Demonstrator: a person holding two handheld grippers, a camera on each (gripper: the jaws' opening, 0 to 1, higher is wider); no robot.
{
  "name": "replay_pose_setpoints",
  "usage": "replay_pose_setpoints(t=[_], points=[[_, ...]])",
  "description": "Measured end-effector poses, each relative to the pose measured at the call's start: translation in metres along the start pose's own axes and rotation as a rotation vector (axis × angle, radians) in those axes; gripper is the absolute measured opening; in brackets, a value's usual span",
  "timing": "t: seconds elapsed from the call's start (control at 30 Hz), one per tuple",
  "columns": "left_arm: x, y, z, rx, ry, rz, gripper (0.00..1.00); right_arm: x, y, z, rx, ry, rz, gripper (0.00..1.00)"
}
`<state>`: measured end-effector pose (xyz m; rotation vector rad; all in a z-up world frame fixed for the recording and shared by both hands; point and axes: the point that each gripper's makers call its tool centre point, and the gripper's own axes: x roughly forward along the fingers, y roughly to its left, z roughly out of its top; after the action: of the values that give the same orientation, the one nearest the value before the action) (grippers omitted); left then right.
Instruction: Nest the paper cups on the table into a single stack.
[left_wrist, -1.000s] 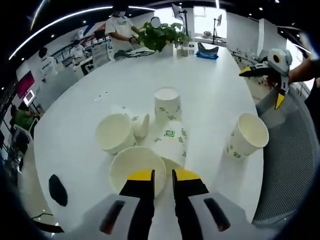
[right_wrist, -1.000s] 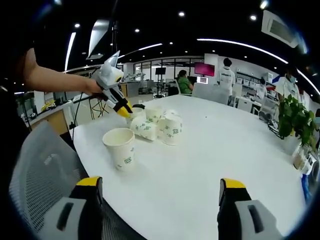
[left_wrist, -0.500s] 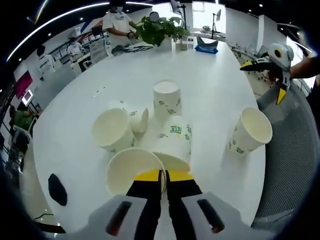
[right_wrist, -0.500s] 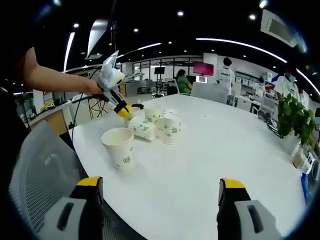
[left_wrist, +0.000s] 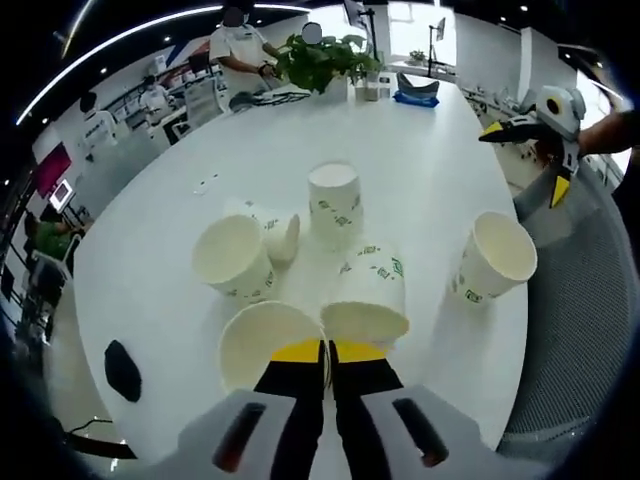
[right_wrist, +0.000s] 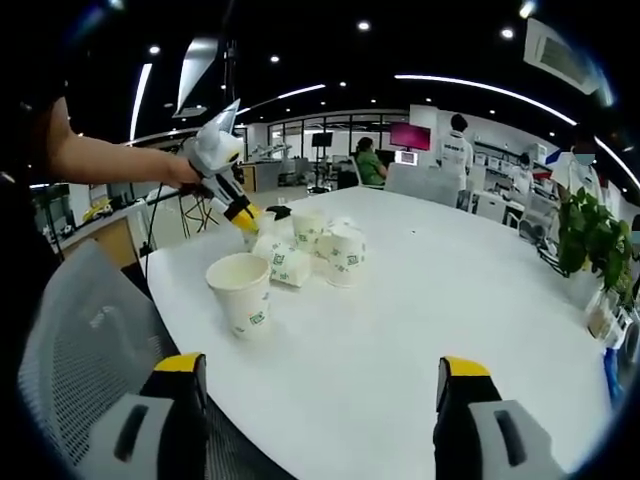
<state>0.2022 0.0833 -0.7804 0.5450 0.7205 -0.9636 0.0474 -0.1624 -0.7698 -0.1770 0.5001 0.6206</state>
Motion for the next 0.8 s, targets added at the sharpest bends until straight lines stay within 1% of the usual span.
replay_pose_setpoints(t=[0.07,0.33,0.47,0.53,0.6,0.7,0.8], points=[[0.000,0.000,0.000,0.000,-0.006,0.002,0.00,0.000,0.000,0.000,0.000,0.001,0.002,0.97],[-0.016,-0.009,0.009,0.000,-0.024,0.005,0.00,0.000,0.000,-0.001,0.001,0.001,0.005,0.97],[-0.024,-0.010,0.012,-0.002,-0.033,0.006,0.00,0.000,0.000,0.000,0.002,0.000,0.006,0.97],[-0.031,-0.013,0.016,-0.001,-0.039,0.005,0.00,0.000,0.001,0.000,0.000,0.002,0.005,0.97],[-0.033,-0.015,0.018,0.006,-0.041,0.004,0.00,0.000,0.001,0.000,0.000,0.001,0.005,0.97],[-0.045,-0.019,0.026,0.012,-0.042,0.003,0.00,0.000,0.001,0.000,-0.003,0.001,0.005,0.97],[-0.052,-0.023,0.032,0.019,-0.053,-0.013,0.00,0.000,0.000,0.000,-0.002,0.001,0.002,0.97]])
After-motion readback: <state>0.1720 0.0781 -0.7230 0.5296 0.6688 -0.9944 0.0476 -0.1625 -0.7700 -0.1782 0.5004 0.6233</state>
